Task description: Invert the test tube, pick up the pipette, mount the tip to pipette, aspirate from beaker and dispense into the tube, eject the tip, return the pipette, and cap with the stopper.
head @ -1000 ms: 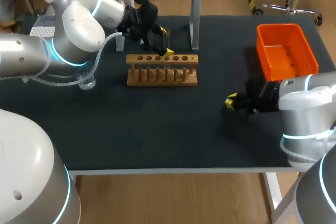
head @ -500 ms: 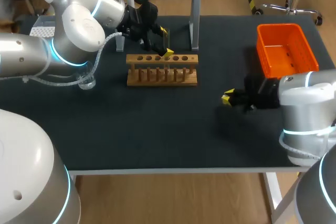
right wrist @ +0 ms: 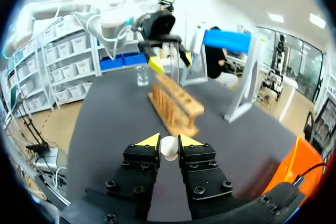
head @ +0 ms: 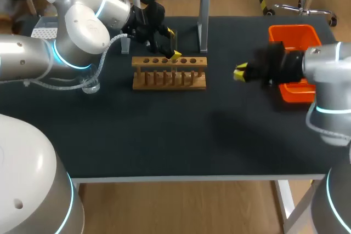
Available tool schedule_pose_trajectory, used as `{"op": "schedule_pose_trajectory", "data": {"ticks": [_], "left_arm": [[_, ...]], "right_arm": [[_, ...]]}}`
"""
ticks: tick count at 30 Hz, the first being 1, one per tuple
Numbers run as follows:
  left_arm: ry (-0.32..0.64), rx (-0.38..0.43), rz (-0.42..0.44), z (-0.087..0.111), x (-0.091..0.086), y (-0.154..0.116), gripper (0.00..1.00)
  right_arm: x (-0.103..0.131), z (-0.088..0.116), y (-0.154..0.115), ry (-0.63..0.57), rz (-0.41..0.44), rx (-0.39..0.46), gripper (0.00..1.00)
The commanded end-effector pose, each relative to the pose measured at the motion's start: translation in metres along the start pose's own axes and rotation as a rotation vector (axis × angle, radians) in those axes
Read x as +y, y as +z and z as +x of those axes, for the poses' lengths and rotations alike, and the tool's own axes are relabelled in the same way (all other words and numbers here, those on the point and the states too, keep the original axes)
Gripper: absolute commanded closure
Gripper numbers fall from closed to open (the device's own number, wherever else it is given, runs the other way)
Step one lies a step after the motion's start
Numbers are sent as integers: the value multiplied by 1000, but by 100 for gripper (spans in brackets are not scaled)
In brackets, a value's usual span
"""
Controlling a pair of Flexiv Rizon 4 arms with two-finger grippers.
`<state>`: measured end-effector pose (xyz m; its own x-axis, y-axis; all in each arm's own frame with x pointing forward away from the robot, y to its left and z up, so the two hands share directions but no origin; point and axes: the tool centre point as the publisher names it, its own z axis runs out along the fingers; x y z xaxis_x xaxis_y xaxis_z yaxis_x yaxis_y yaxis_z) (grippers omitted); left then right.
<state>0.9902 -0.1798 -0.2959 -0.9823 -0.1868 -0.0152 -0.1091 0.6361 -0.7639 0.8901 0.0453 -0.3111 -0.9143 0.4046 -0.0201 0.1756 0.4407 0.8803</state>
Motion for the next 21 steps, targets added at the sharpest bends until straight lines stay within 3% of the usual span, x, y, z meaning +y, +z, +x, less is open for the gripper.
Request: {"op": "schedule_pose_trajectory", "data": {"ticks": [1, 13, 21], "left_arm": [[-1, 3, -4, -1, -1, 0, 0], [-1, 3, -4, -1, -1, 0, 0], [-1, 3, -4, -1, -1, 0, 0]], "right_arm": [[26, -9, -25, -30, 11, 145, 100], [91, -23, -26, -174, 18, 331, 100], [122, -20, -14, -253, 69, 429, 100]]}}
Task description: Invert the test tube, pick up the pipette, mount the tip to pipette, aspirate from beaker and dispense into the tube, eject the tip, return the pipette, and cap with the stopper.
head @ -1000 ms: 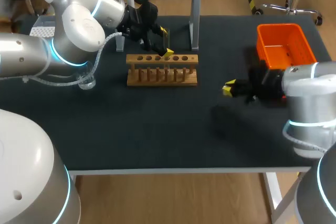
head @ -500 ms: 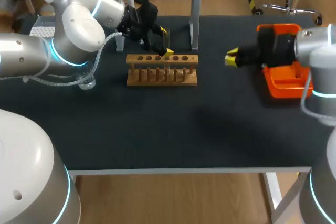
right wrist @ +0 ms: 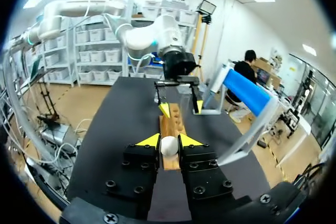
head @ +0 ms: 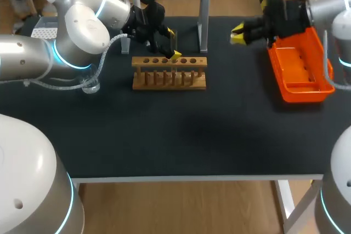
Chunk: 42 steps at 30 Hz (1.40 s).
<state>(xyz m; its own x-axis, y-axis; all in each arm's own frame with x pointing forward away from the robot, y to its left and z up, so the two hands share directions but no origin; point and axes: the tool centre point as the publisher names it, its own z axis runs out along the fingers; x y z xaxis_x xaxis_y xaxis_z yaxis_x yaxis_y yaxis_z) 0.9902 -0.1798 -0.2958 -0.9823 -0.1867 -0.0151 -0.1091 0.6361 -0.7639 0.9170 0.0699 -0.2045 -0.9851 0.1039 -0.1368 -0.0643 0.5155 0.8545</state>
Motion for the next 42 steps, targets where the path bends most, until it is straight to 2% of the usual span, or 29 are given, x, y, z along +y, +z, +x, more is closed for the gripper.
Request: {"op": "schedule_pose_trajectory", "data": {"ticks": [1, 4, 34, 42], "left_arm": [[-1, 3, -4, -1, -1, 0, 0], [-1, 3, -4, -1, -1, 0, 0], [-1, 3, -4, -1, -1, 0, 0], [-1, 3, -4, -1, -1, 0, 0]], "right_arm": [[15, -7, 8, -13, 40, 229, 100], [22, -7, 14, -7, 38, 248, 100], [22, -7, 14, -7, 38, 248, 100], [26, -12, 41, -29, 81, 264, 100]]}}
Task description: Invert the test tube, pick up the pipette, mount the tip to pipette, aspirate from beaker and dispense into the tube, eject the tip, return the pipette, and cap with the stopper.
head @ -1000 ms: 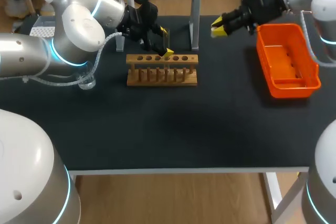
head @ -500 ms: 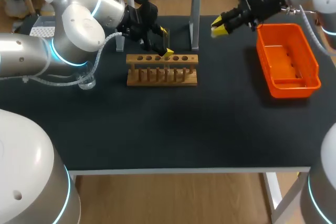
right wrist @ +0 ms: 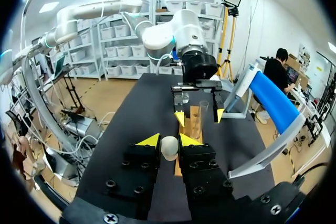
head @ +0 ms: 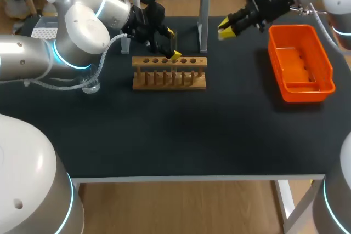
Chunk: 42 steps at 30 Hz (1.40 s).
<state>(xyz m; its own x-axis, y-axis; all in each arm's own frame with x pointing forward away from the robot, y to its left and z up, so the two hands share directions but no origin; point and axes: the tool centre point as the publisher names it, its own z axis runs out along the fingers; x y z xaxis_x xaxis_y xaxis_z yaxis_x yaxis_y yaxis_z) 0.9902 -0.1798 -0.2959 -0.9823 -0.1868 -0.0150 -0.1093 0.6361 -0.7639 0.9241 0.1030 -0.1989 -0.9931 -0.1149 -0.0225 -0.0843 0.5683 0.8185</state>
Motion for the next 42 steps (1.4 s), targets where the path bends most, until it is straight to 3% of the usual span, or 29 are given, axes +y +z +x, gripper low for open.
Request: {"op": "schedule_pose_trajectory", "data": {"ticks": [1, 16, 42], "left_arm": [[-1, 3, -4, -1, -1, 0, 0], [-1, 3, -4, -1, -1, 0, 0], [-1, 3, -4, -1, -1, 0, 0]], "right_arm": [[6, -12, 15, -8, 23, 18, 100], [26, -37, 49, -1, 89, 37, 100], [57, -59, 75, 11, 136, 47, 100]]}}
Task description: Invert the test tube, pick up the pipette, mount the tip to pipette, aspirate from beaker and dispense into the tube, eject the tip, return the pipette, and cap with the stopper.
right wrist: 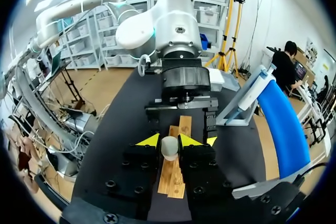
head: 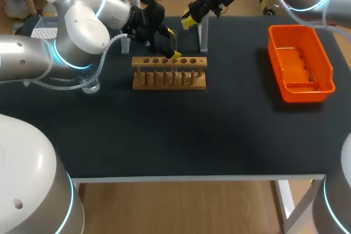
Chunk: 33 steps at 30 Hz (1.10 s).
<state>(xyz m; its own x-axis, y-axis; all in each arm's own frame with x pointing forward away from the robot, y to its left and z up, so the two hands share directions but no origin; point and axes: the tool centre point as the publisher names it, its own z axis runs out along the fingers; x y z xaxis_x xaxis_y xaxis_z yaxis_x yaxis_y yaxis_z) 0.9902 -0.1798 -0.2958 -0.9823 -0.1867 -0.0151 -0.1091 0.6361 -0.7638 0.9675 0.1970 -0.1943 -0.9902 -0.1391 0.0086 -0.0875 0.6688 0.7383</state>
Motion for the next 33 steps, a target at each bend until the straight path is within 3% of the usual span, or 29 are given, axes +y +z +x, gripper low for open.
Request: {"op": "schedule_pose_trajectory", "data": {"ticks": [1, 33], "left_arm": [[-1, 3, -4, -1, -1, 0, 0], [-1, 3, -4, -1, -1, 0, 0]], "right_arm": [[6, -6, 4, 2, 7, 8, 100], [9, -21, 29, 30, -25, -3, 100]]}}
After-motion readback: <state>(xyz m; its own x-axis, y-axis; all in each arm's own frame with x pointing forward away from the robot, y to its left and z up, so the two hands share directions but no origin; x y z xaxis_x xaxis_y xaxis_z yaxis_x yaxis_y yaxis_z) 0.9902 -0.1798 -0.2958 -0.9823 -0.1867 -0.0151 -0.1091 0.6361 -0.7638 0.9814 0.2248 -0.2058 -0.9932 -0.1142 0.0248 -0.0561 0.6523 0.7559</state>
